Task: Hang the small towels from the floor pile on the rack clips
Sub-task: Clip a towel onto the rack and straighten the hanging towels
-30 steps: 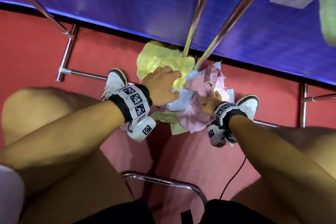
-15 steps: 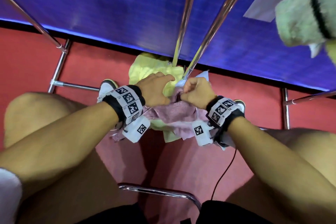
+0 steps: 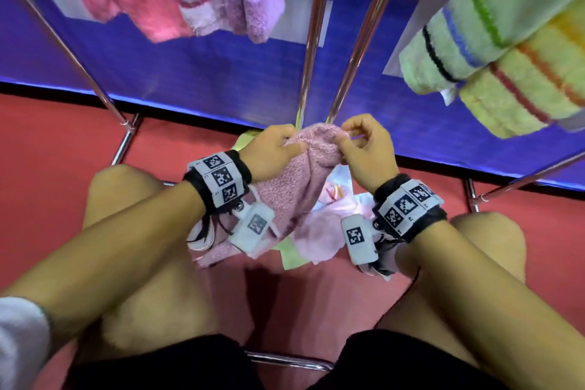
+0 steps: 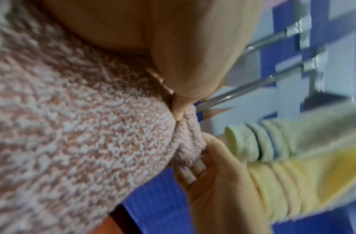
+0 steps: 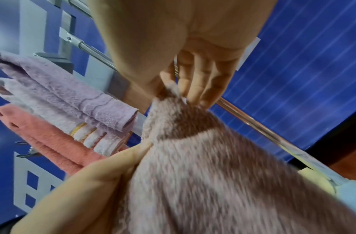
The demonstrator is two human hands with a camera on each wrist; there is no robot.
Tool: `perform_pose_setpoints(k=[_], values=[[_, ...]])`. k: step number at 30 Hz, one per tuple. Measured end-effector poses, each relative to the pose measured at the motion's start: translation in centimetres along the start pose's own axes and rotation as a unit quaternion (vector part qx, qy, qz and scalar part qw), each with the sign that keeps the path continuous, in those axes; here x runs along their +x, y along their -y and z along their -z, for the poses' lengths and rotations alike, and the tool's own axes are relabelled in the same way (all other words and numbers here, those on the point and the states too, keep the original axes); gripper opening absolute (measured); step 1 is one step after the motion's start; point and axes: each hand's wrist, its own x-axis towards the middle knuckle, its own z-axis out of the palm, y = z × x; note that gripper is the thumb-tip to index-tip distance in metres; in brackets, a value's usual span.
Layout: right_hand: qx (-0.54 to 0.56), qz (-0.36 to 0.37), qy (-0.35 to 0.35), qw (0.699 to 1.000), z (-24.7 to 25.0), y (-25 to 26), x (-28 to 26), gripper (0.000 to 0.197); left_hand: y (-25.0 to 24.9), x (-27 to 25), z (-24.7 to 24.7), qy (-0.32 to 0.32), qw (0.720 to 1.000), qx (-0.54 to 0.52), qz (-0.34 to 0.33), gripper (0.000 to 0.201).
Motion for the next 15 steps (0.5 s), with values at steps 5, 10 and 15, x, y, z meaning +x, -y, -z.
perform_pose_setpoints(k=[5, 10, 15], values=[[-0.033, 0.118, -0.017, 0.992, -1.0, 0.7, -4.5, 0.04, 0.1, -1.7, -0.2, -0.099, 0.966, -0.217, 0.104, 0.049], [-0.162, 0.193, 0.204, 0.946, -2.5, -2.1, -8.0, 0.093, 1.9, -3.4, -0.6, -0.141, 0.901, -0.358, 0.202, 0.025], [-0.199, 0.169, 0.155, 0.953, -3.3, -3.8, -8.7, 0.048, 2.0, -4.7, -2.1, -0.11, 0.864, -0.425, 0.245, 0.017]])
